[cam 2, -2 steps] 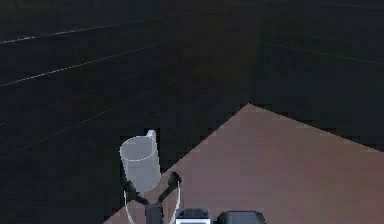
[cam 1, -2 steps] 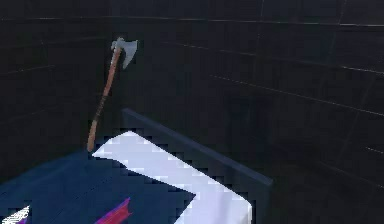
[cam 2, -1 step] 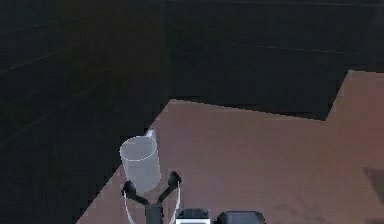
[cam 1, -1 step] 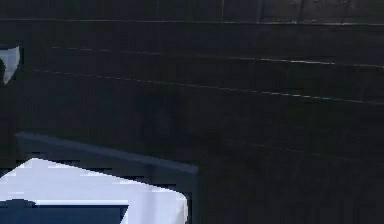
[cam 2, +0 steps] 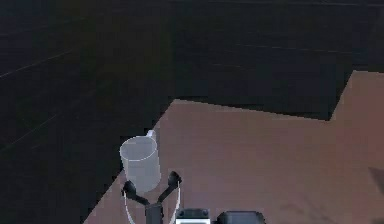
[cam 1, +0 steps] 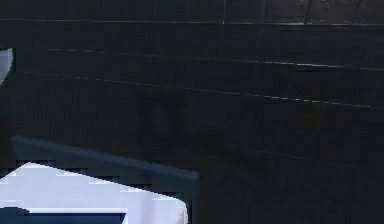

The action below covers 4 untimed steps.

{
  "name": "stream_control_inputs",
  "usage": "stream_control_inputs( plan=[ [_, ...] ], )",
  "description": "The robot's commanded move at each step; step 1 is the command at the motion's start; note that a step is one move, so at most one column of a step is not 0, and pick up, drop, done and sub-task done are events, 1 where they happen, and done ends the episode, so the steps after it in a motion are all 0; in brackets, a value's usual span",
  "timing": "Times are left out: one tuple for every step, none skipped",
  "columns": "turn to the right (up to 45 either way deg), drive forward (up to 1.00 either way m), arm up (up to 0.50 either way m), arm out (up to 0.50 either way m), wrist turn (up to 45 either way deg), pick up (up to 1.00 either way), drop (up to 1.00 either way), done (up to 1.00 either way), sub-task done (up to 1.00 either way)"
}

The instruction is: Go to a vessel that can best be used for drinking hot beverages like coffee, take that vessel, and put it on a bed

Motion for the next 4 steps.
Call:
stream_control_inputs(
  plan=[
    [-45.0,0.0,0.0,0.0,0.0,0.0,0.0,0.0,0.0],
    [-45.0,0.0,0.0,0.0,0.0,0.0,0.0,0.0,0.0],
    [-45.0,0.0,0.0,0.0,0.0,0.0,0.0,0.0,0.0],
    [-15.0,0.0,0.0,0.0,0.0,0.0,0.0,0.0,0.0]
  ],
)
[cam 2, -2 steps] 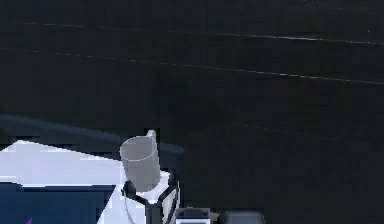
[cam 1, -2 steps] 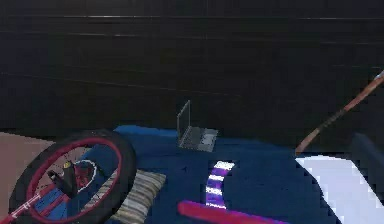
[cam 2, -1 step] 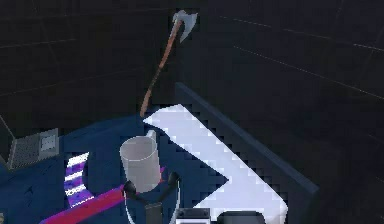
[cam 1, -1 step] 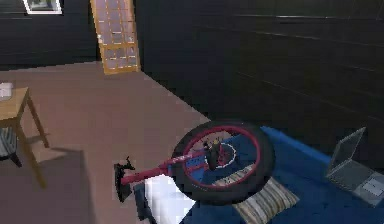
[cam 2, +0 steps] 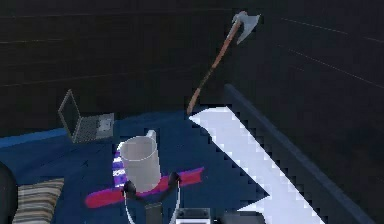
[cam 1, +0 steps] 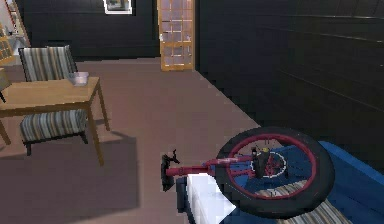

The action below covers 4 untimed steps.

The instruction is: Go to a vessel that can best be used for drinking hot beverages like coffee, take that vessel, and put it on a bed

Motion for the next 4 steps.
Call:
stream_control_inputs(
  plan=[
    [0.0,0.0,0.0,0.5,0.0,0.0,0.0,0.0,0.0],
    [0.0,0.0,0.0,0.0,-30.0,0.0,0.0,0.0,0.0],
    [0.0,0.0,-0.26,0.0,0.0,0.0,0.0,0.0,0.0],
    [0.0,0.0,-0.32,0.0,0.0,0.0,0.0,0.0,0.0]
  ],
)
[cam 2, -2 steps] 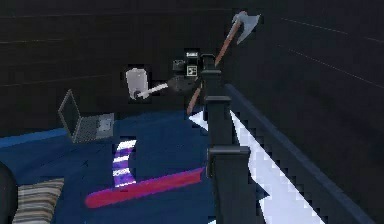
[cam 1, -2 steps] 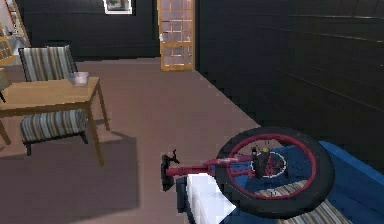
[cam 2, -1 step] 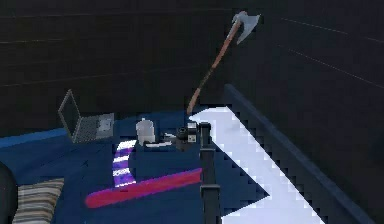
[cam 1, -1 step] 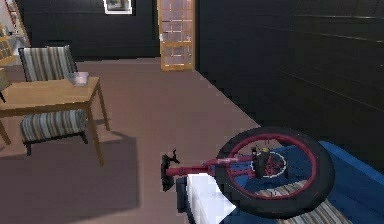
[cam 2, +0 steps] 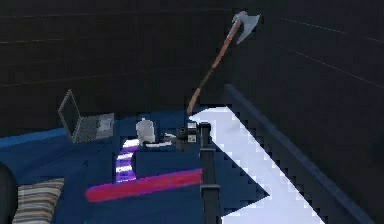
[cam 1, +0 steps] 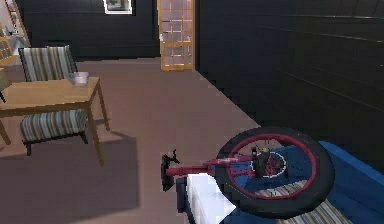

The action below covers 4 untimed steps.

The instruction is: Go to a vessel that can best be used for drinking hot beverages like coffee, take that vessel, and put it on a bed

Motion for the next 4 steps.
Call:
stream_control_inputs(
  plan=[
    [0.0,0.0,0.0,0.0,0.0,0.0,1.0,0.0,0.0],
    [0.0,0.0,0.1,0.0,0.0,0.0,0.0,0.0,0.0],
    [0.0,0.0,0.0,-0.08,0.0,0.0,0.0,0.0,0.0],
    [0.0,0.0,0.0,0.0,0.0,0.0,0.0,1.0,0.0]
  ],
)
